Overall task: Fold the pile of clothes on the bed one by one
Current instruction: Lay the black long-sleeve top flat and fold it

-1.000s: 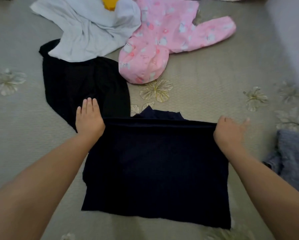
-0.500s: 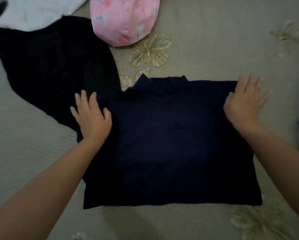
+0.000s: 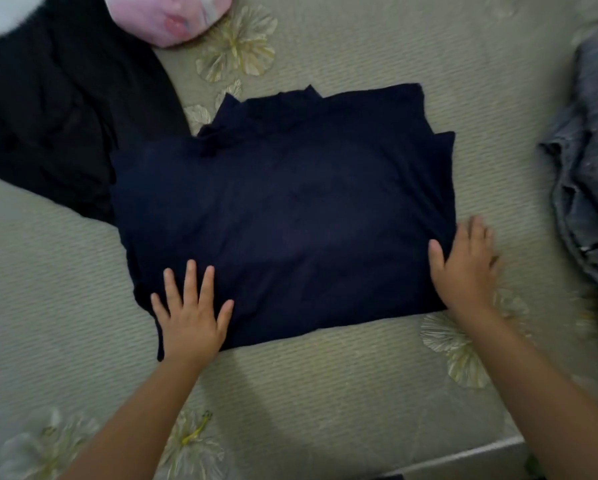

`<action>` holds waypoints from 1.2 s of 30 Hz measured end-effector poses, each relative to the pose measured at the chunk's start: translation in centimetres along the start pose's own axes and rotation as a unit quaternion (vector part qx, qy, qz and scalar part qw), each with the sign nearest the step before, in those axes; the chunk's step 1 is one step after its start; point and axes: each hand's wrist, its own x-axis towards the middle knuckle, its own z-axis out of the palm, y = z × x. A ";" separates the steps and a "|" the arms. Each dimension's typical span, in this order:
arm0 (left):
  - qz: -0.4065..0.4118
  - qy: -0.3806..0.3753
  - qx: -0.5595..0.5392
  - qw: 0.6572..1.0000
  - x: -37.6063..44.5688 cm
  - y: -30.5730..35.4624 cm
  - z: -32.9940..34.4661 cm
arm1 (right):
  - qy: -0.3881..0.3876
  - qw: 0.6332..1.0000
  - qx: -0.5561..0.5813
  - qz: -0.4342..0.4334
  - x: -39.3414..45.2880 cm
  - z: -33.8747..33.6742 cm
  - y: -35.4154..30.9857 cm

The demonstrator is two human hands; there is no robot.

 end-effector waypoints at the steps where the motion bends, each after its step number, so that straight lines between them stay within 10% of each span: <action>1: -0.013 -0.004 0.005 1.000 -0.1 0.4 -0.4 | 0.003 1.000 0.020 0.015 -0.1 -0.2 -0.3; 11: 0.274 0.065 0.079 0.956 6.8 15.0 -8.2 | -0.003 0.988 0.106 0.115 -1.7 -1.2 -2.7; 20: 0.466 -0.136 0.270 0.832 13.2 32.4 -8.0 | -0.128 0.942 0.252 0.178 -3.1 -1.2 3.6; 25: 0.474 -0.171 0.266 0.822 13.7 34.7 -8.2 | -0.098 0.954 0.218 0.180 -1.5 -2.8 7.3; 36: 0.568 0.137 -0.029 0.811 11.1 27.9 -14.5 | 0.140 0.985 0.102 -0.020 -2.5 -11.2 4.4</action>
